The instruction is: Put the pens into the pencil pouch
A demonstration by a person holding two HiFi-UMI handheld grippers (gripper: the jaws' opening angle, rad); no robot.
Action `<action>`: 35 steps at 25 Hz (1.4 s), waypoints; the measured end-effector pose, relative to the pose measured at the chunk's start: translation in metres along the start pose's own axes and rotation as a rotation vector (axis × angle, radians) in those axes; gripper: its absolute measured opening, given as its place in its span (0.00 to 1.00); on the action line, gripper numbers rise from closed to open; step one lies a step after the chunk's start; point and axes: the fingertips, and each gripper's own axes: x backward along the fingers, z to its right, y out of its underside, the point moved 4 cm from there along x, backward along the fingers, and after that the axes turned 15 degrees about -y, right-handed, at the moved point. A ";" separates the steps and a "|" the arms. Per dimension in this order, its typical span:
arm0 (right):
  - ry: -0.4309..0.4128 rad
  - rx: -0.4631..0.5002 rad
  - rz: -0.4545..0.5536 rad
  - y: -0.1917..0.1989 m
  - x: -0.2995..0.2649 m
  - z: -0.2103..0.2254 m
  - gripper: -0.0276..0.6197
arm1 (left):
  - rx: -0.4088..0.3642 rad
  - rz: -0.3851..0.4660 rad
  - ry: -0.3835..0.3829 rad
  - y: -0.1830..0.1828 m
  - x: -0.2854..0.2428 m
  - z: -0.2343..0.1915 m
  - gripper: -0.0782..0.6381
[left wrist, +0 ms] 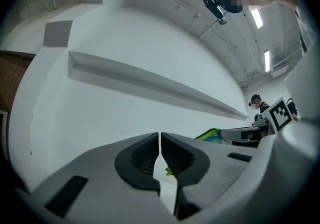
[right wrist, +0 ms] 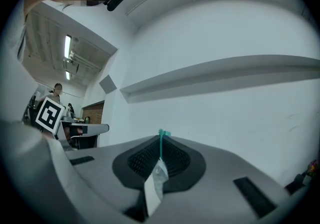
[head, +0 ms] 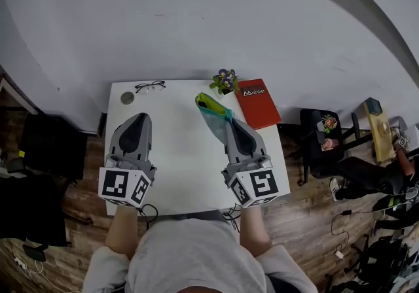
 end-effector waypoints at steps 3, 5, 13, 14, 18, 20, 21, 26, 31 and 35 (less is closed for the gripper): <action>0.033 0.009 0.009 -0.003 0.006 0.002 0.10 | -0.001 -0.001 -0.012 -0.001 0.004 -0.003 0.16; 0.054 0.015 0.016 -0.005 0.011 0.002 0.10 | -0.001 0.001 -0.020 -0.002 0.008 -0.005 0.16; 0.096 0.035 0.031 -0.009 0.027 0.000 0.10 | -0.010 0.017 -0.019 -0.007 0.016 -0.005 0.16; 0.098 0.035 0.031 -0.009 0.029 0.000 0.10 | -0.015 0.020 -0.018 -0.008 0.017 -0.004 0.16; 0.105 0.037 0.034 -0.009 0.034 -0.003 0.10 | -0.029 0.038 -0.016 -0.012 0.020 -0.001 0.16; 0.110 0.035 0.037 -0.009 0.036 -0.005 0.10 | -0.030 0.044 -0.015 -0.013 0.022 -0.001 0.16; 0.110 0.037 0.037 -0.009 0.037 -0.006 0.10 | -0.029 0.044 -0.015 -0.013 0.023 -0.001 0.16; 0.111 0.045 0.040 -0.012 0.042 -0.010 0.10 | -0.024 0.045 -0.012 -0.013 0.028 0.000 0.16; 0.126 0.038 0.044 -0.010 0.047 -0.013 0.10 | -0.025 0.046 -0.005 -0.011 0.031 0.002 0.16; 0.121 0.046 0.042 -0.012 0.051 -0.015 0.10 | -0.025 0.048 -0.003 -0.012 0.035 0.004 0.16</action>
